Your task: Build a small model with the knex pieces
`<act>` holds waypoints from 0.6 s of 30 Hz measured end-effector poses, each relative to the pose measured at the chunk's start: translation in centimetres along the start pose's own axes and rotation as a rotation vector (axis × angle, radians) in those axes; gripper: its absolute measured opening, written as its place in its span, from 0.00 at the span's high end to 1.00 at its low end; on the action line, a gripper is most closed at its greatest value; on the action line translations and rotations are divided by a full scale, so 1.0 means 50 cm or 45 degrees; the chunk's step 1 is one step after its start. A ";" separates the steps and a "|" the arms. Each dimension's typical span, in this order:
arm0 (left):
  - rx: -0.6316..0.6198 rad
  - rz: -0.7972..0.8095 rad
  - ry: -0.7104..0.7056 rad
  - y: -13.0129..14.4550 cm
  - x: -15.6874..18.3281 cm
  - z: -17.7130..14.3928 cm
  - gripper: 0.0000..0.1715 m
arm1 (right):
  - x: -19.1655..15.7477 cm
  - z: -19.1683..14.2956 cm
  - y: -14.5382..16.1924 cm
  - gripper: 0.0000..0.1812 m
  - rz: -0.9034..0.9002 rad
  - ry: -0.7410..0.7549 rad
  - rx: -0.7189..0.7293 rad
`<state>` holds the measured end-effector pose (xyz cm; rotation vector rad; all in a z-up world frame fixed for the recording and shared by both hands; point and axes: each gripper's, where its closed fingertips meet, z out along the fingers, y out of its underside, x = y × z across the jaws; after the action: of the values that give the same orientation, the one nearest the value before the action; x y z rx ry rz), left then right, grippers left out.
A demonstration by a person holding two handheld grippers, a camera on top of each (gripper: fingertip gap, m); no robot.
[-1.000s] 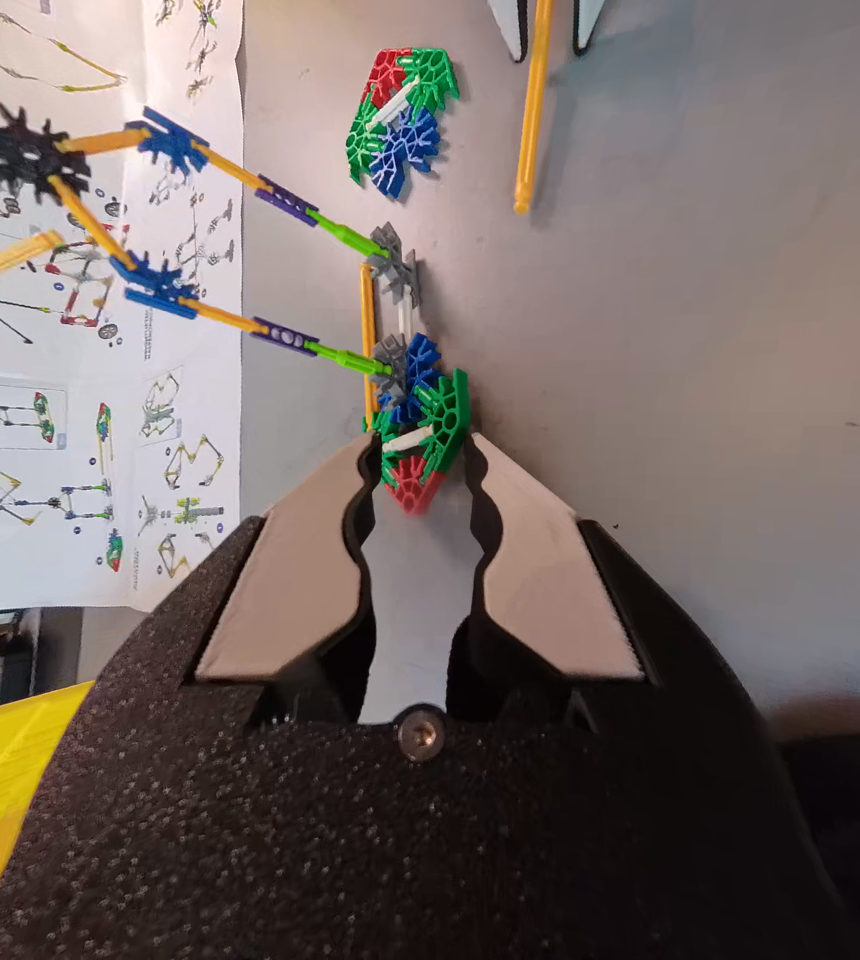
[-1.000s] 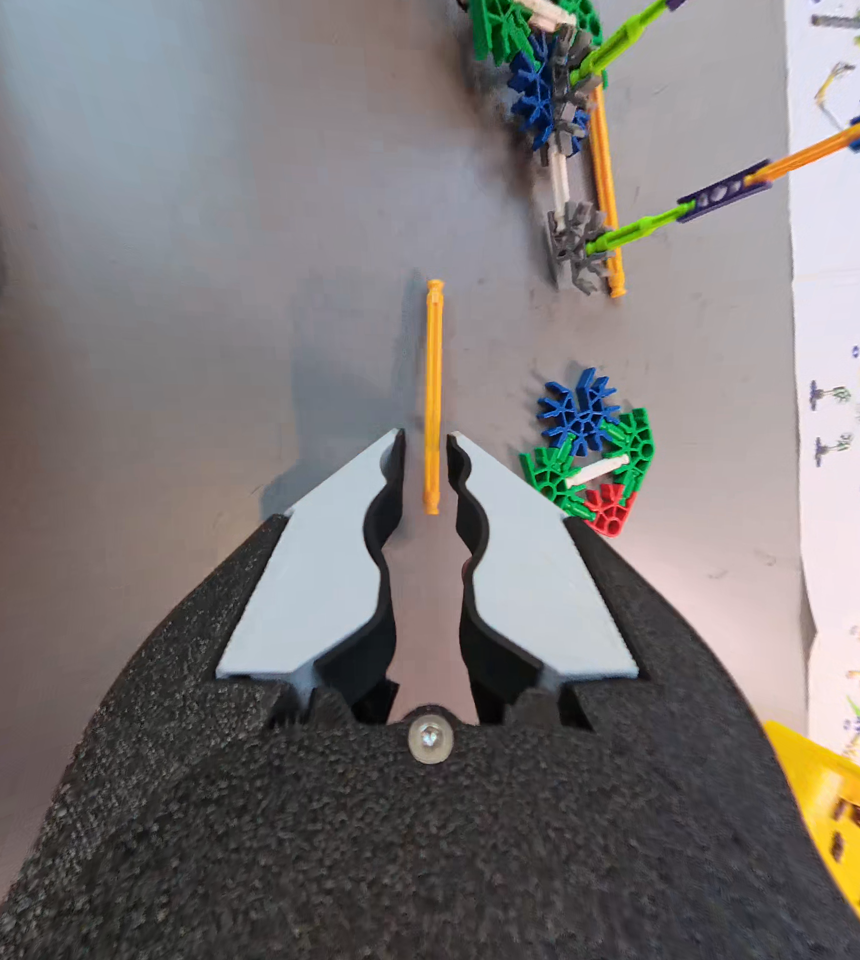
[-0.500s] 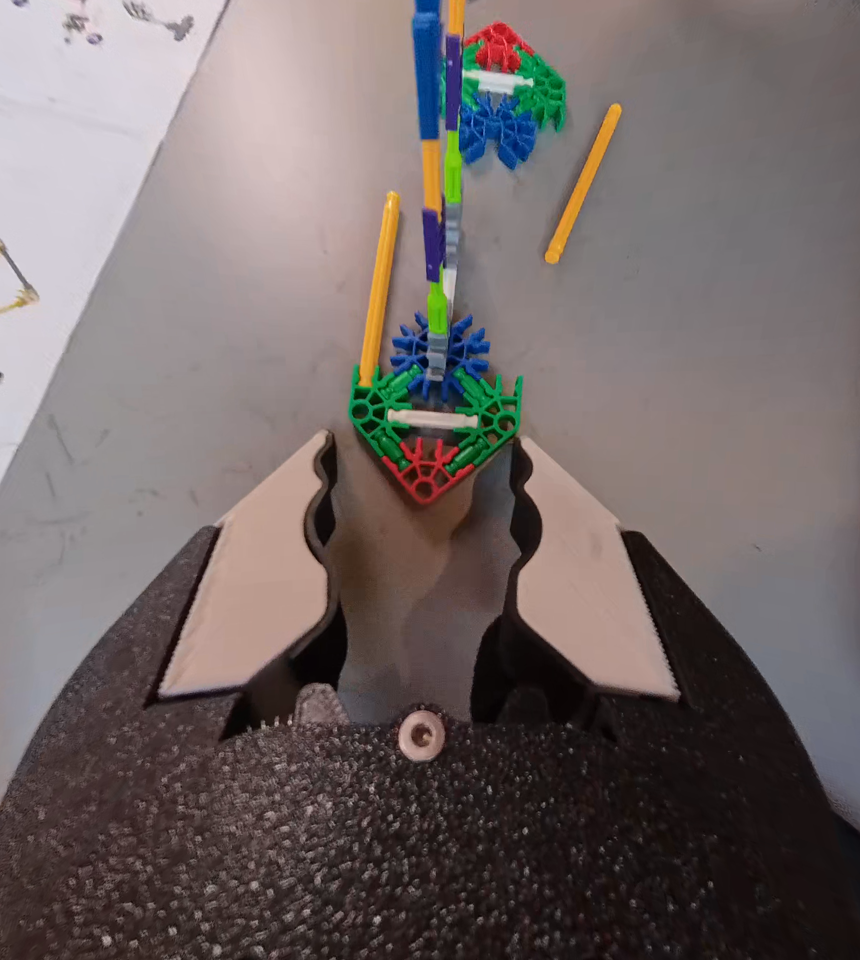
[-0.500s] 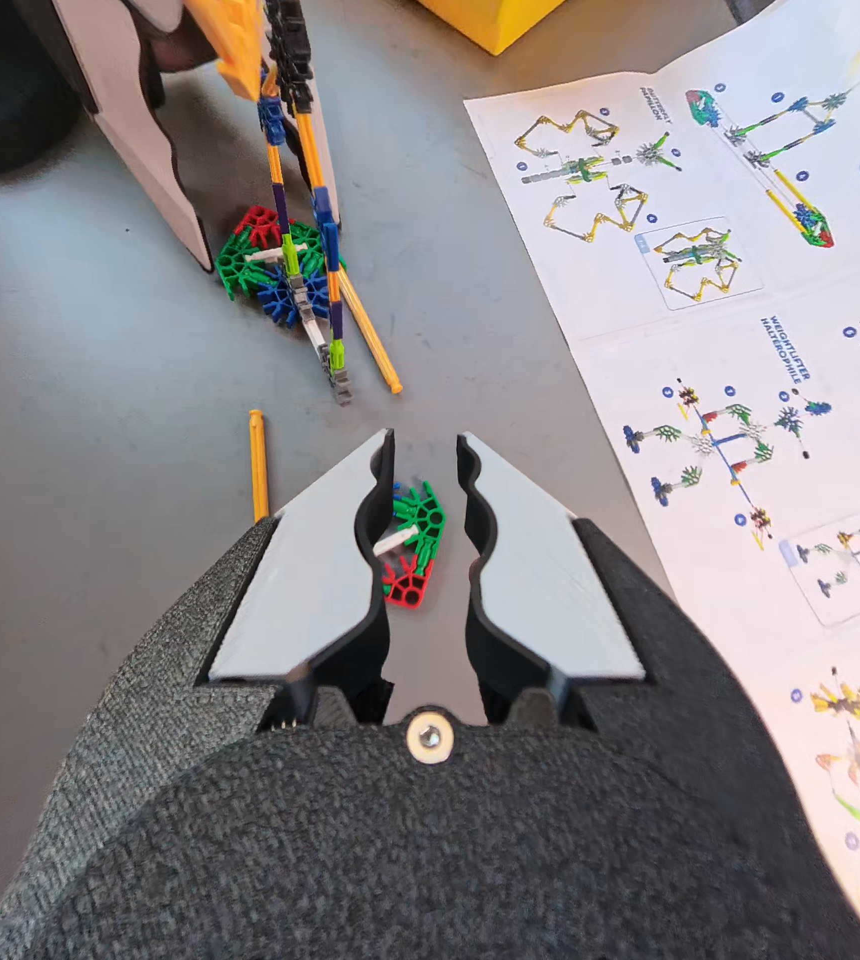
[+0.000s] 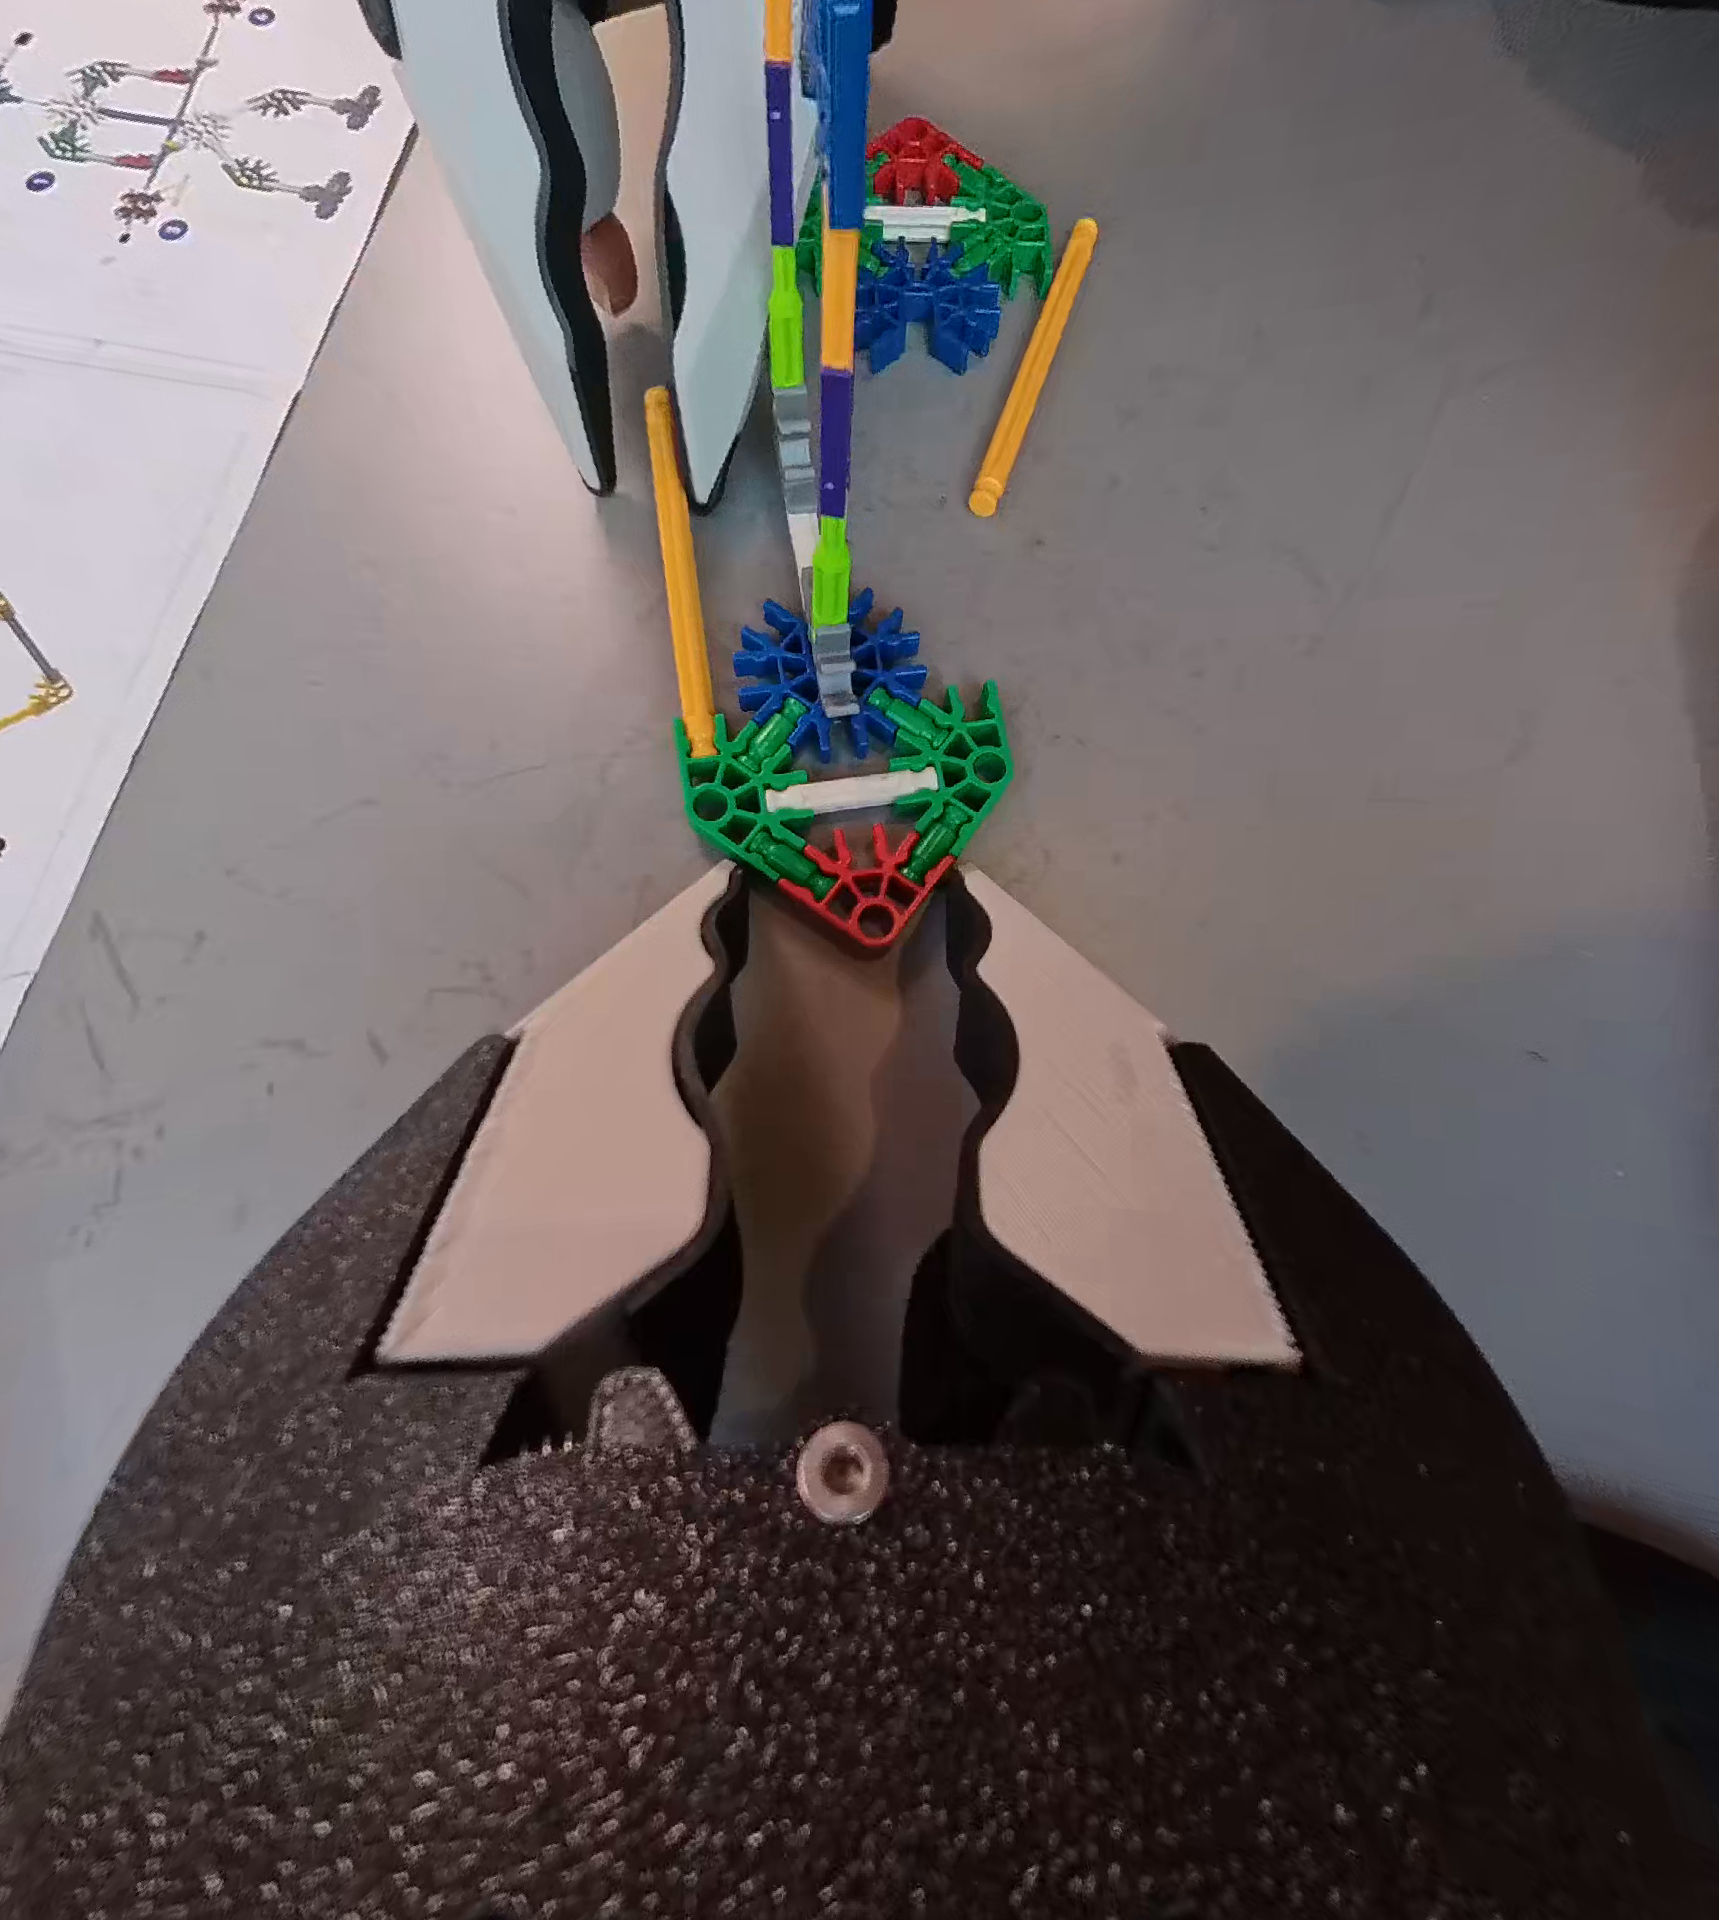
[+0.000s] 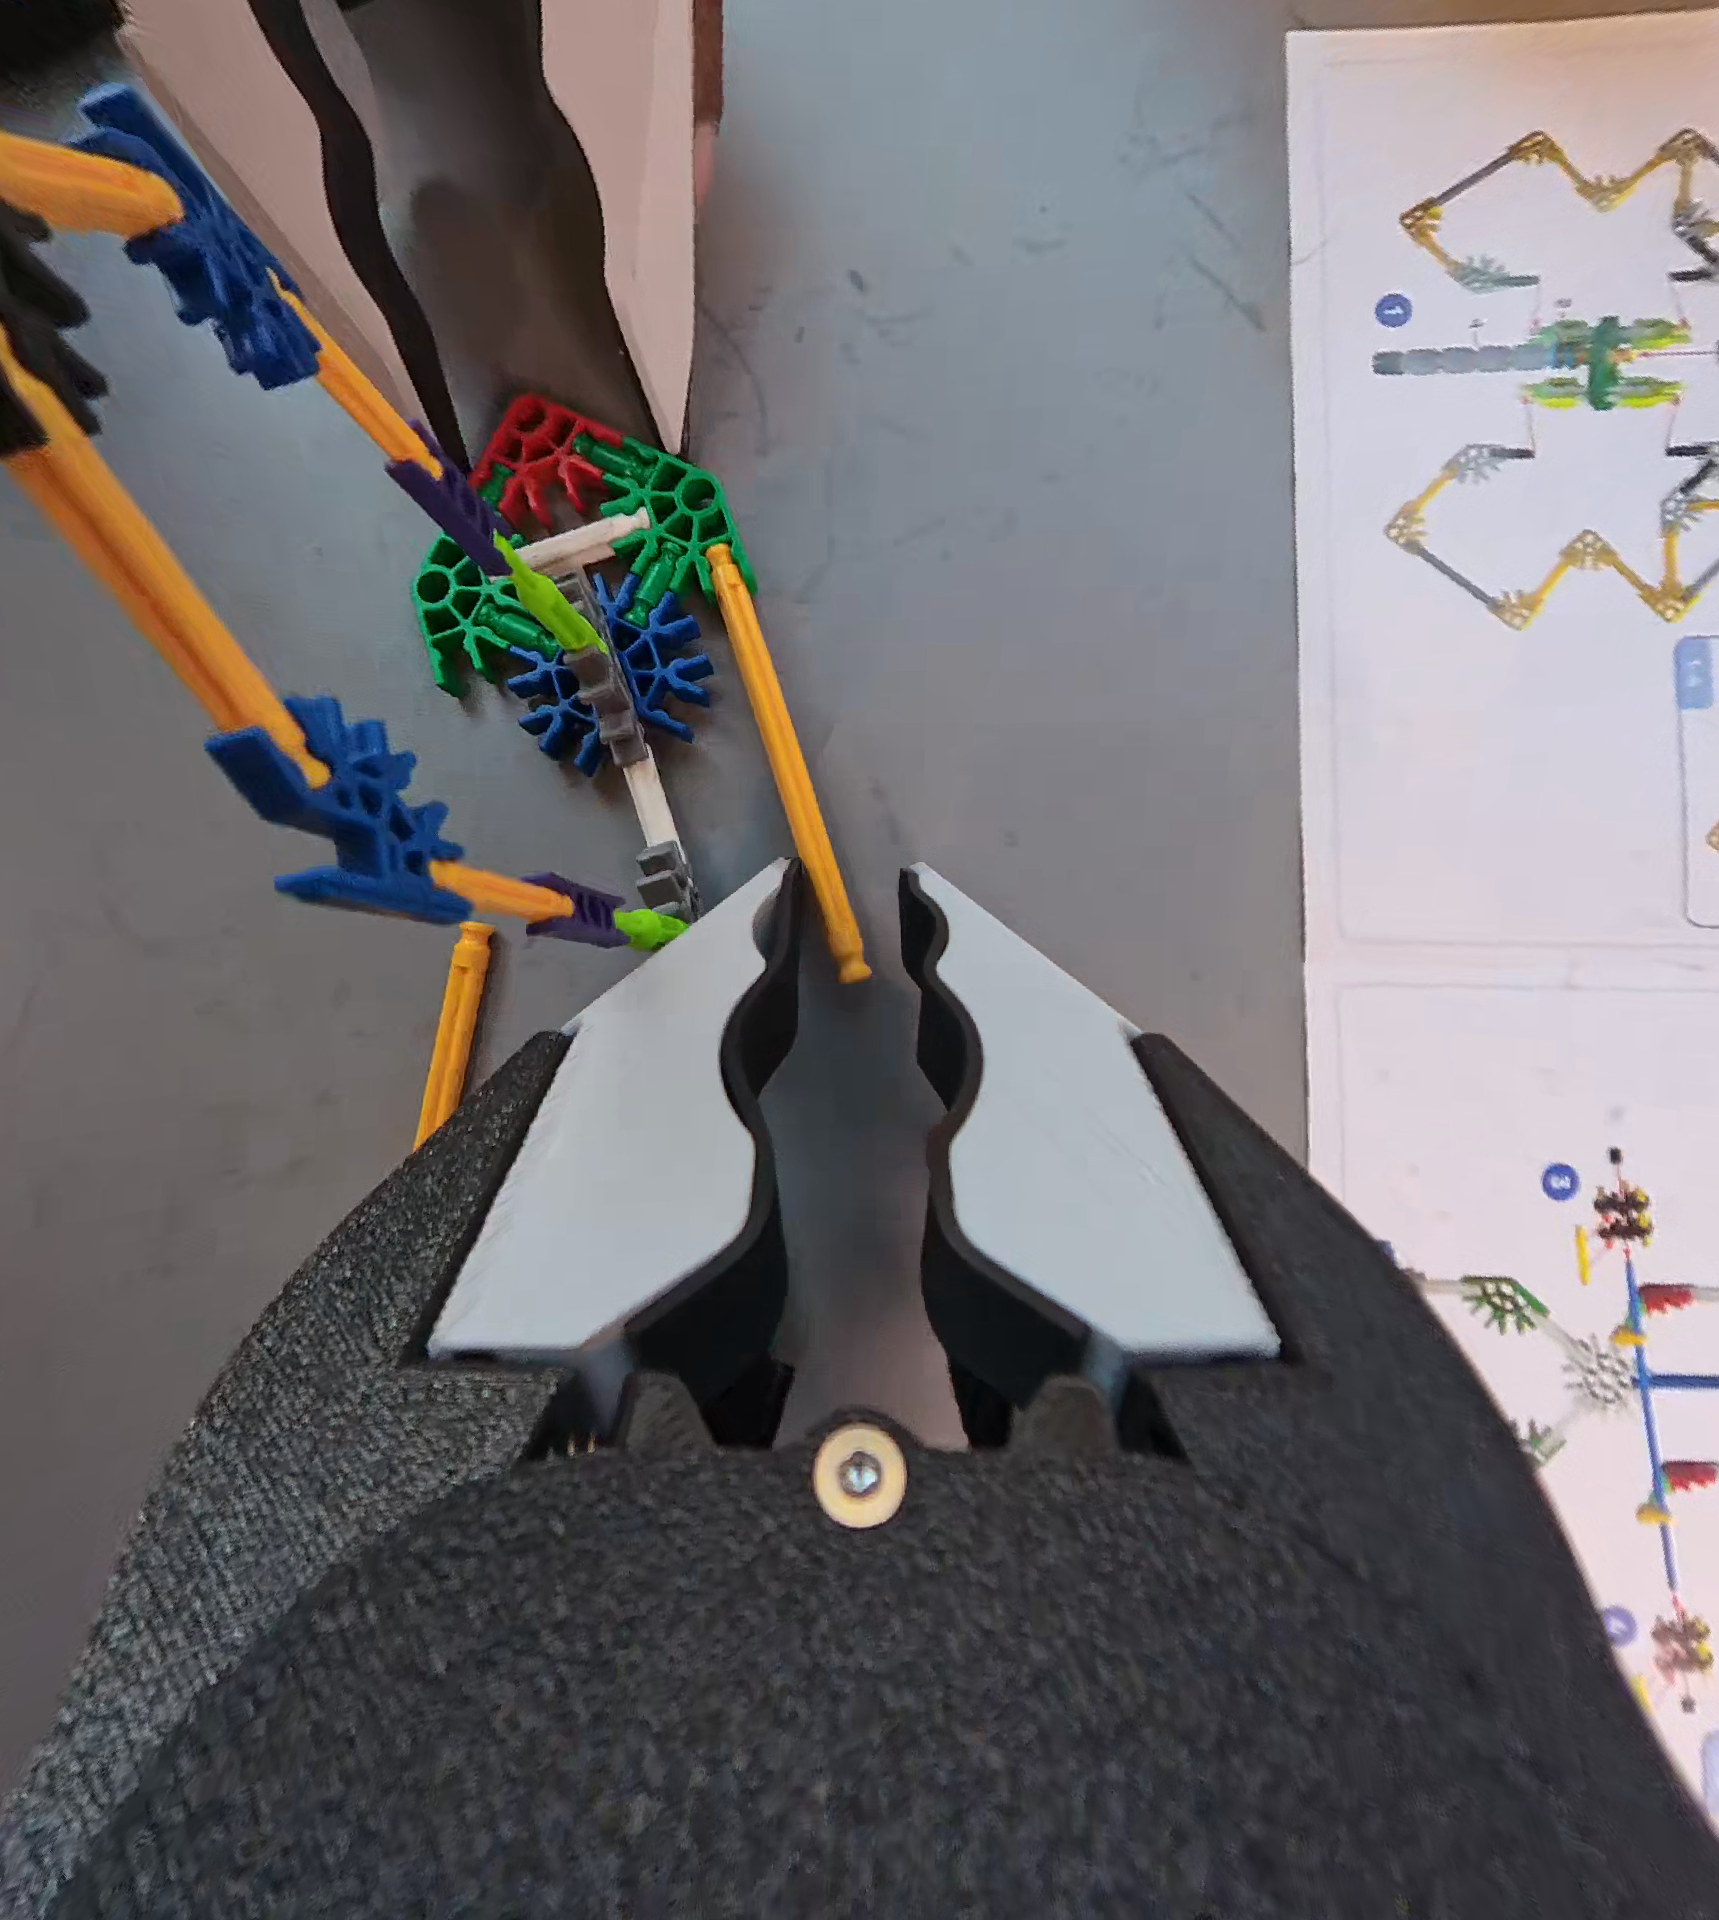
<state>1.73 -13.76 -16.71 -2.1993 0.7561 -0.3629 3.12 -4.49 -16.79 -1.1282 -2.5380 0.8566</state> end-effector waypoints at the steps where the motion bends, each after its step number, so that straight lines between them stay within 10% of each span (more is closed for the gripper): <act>1: 0.006 -0.003 0.003 0.000 0.000 0.000 0.78 | 0.002 0.001 -0.001 0.93 -0.003 -0.014 -0.015; 14: 0.379 -0.495 0.060 -0.067 -0.081 -0.064 0.71 | -0.023 -0.065 -0.074 0.98 -0.185 0.155 0.190; 18: 0.386 -0.399 0.128 -0.083 -0.068 -0.059 0.92 | -0.032 -0.086 -0.105 0.98 -0.279 0.262 0.259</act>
<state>-0.67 -11.14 -11.72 -2.0186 0.3755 -0.7015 2.91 -6.67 -10.19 -0.8142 -2.2939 0.8690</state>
